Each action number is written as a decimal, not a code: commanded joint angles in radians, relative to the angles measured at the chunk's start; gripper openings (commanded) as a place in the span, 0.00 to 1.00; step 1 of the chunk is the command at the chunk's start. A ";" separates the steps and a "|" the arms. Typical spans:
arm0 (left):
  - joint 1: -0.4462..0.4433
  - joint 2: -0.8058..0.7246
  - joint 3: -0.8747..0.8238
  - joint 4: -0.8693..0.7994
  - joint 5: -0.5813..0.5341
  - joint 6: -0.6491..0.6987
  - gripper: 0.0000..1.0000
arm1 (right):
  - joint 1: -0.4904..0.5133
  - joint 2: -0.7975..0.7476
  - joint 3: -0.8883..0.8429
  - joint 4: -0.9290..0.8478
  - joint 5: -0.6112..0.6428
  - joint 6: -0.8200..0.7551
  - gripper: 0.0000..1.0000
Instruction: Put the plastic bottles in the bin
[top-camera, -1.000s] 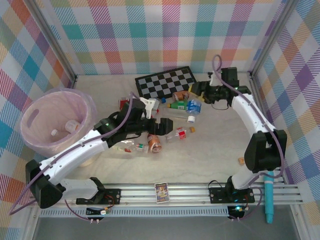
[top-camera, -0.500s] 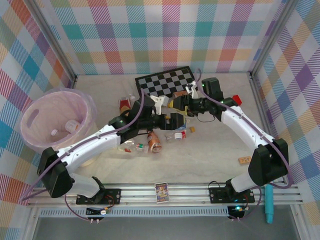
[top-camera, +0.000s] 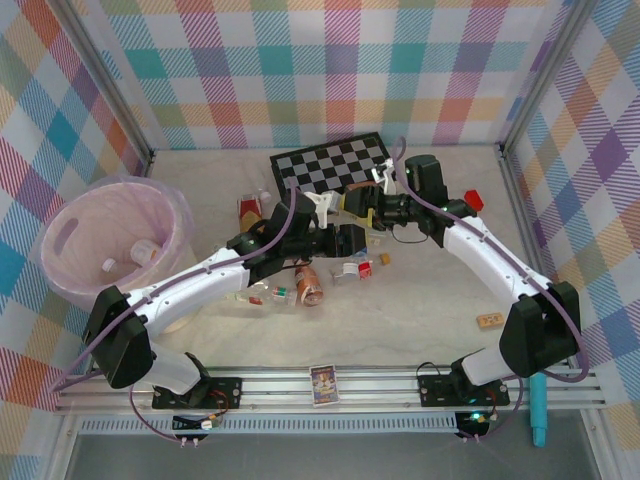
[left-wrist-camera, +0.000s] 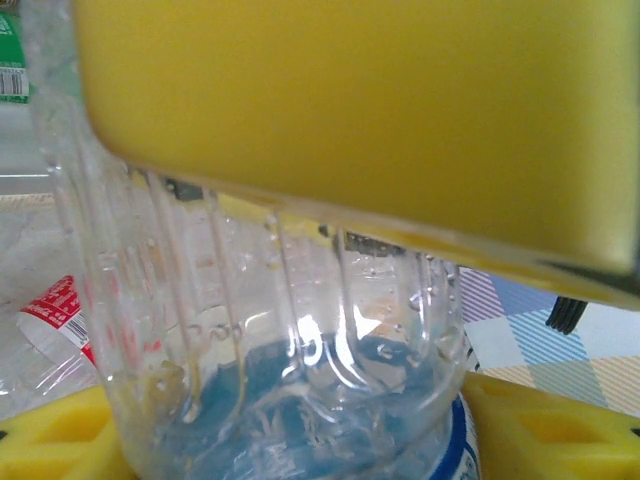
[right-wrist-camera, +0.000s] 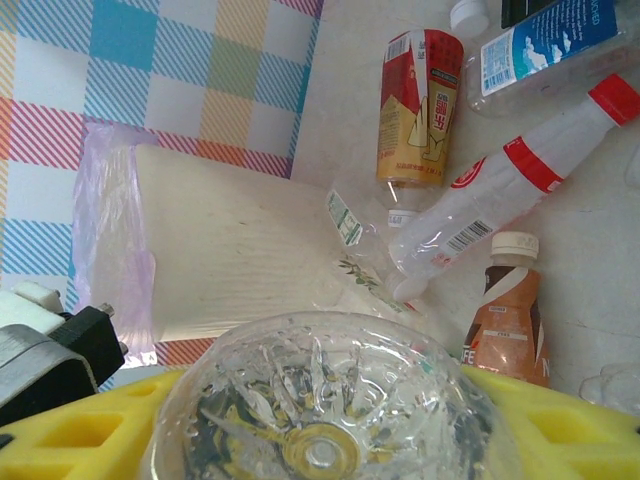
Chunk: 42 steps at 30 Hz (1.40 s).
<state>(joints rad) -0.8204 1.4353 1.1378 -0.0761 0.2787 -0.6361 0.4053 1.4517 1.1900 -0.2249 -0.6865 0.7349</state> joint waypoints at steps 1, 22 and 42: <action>-0.013 -0.002 -0.015 0.017 0.008 0.018 0.60 | 0.004 -0.008 -0.004 0.030 -0.017 0.031 0.68; 0.085 -0.082 0.327 -0.605 -0.261 0.303 0.31 | -0.184 -0.245 -0.035 -0.329 0.194 -0.140 0.94; 0.820 -0.285 0.570 -0.963 -0.306 0.468 0.12 | -0.196 -0.231 -0.150 -0.303 0.130 -0.144 0.93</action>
<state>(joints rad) -0.0795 1.1790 1.7485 -0.9989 -0.0757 -0.1883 0.2150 1.2167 1.0340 -0.5400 -0.5285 0.6121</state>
